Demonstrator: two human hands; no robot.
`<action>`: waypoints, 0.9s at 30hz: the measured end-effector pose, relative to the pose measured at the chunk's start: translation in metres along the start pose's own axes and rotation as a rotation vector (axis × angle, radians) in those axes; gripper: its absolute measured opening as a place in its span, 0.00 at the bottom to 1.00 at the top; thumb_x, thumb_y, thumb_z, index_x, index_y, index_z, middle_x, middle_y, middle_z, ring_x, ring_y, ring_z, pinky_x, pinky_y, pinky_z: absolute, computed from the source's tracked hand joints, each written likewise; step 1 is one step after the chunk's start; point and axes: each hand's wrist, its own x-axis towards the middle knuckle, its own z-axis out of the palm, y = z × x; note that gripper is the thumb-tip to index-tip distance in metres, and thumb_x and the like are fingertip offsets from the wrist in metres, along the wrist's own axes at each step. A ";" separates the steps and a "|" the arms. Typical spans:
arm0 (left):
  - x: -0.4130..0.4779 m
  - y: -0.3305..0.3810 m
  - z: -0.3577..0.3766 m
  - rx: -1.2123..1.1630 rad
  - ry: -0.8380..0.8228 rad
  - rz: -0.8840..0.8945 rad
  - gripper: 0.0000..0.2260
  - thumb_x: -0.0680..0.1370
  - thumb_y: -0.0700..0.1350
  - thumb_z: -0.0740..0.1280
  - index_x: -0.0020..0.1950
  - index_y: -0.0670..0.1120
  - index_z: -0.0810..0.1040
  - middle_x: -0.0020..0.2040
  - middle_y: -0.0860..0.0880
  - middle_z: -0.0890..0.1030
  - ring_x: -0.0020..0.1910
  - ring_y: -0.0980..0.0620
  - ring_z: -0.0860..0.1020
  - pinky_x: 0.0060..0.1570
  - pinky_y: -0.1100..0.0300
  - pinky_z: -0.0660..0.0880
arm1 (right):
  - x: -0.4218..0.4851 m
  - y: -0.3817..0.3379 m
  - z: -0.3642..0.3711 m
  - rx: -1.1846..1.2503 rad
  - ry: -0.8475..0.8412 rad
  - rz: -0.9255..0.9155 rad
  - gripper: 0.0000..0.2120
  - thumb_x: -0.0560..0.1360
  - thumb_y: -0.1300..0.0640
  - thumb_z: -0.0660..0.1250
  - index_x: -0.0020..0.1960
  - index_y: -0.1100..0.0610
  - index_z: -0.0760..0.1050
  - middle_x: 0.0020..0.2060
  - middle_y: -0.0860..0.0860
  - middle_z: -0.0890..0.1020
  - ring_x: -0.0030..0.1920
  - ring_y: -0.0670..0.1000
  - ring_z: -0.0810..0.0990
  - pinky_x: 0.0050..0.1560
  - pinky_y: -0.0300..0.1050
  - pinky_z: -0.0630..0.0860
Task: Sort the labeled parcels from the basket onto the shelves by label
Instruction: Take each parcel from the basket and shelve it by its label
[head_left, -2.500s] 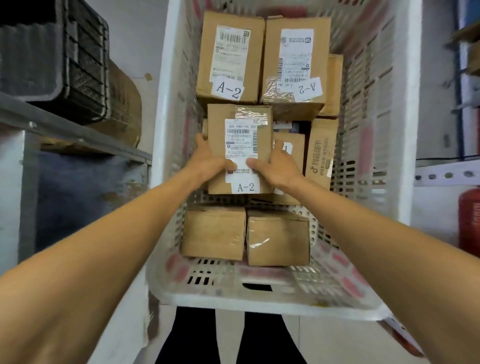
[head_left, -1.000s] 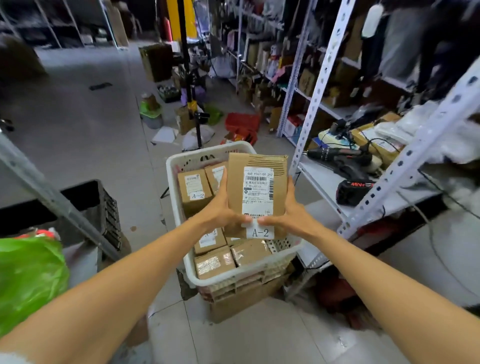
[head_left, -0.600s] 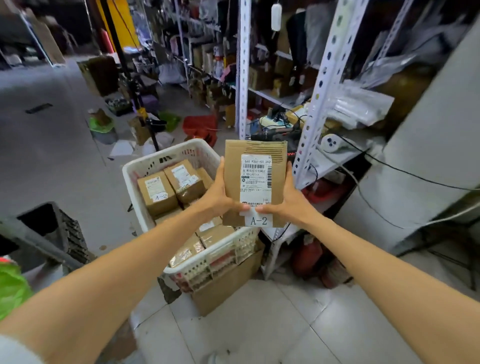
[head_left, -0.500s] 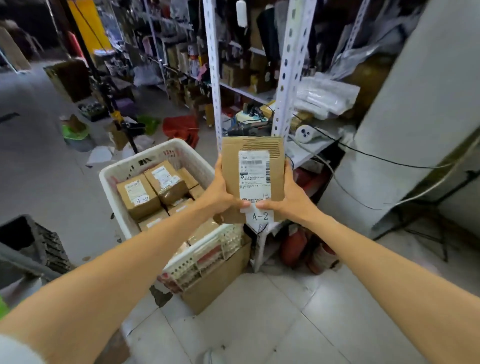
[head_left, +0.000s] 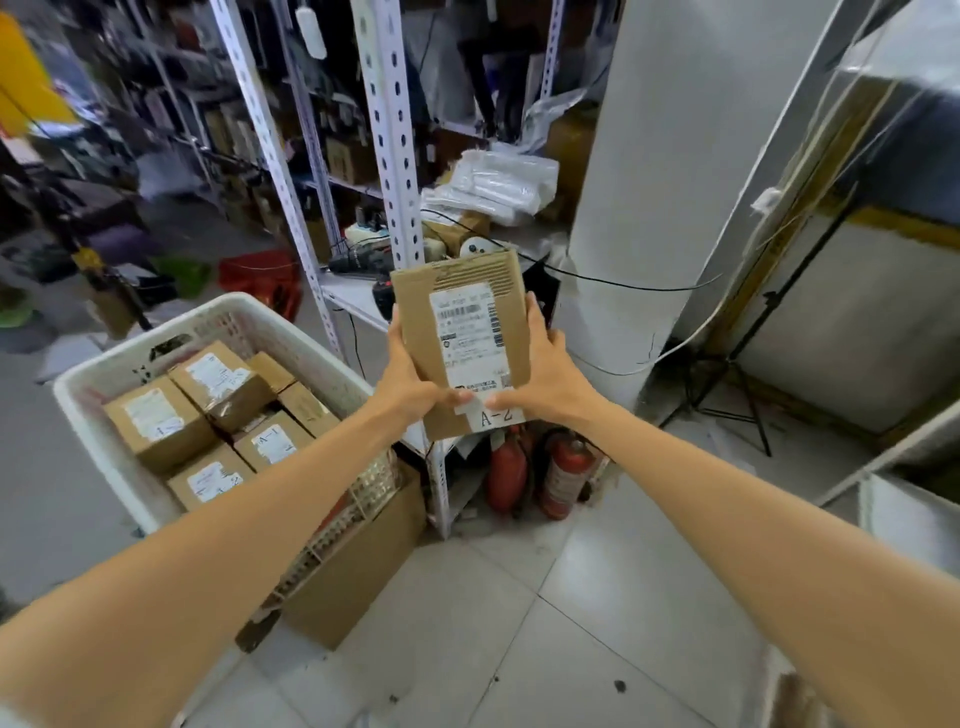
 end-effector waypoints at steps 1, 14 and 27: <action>0.001 0.005 0.011 0.018 -0.023 0.023 0.60 0.61 0.33 0.80 0.78 0.53 0.42 0.70 0.48 0.68 0.69 0.48 0.68 0.68 0.45 0.67 | -0.004 0.007 -0.007 0.007 0.027 0.015 0.64 0.64 0.52 0.79 0.77 0.49 0.30 0.76 0.61 0.53 0.75 0.62 0.53 0.72 0.55 0.59; 0.031 0.054 0.204 0.071 -0.502 0.157 0.60 0.62 0.31 0.79 0.78 0.49 0.37 0.69 0.48 0.66 0.69 0.51 0.65 0.67 0.56 0.66 | -0.083 0.121 -0.128 0.102 0.419 0.307 0.68 0.56 0.43 0.80 0.75 0.40 0.30 0.65 0.53 0.71 0.65 0.53 0.71 0.66 0.58 0.72; -0.022 0.112 0.439 0.091 -1.395 0.290 0.47 0.63 0.34 0.78 0.71 0.55 0.53 0.61 0.51 0.72 0.61 0.54 0.74 0.53 0.62 0.77 | -0.267 0.173 -0.214 0.096 1.031 0.779 0.60 0.65 0.54 0.79 0.77 0.46 0.36 0.71 0.50 0.68 0.69 0.53 0.69 0.65 0.59 0.73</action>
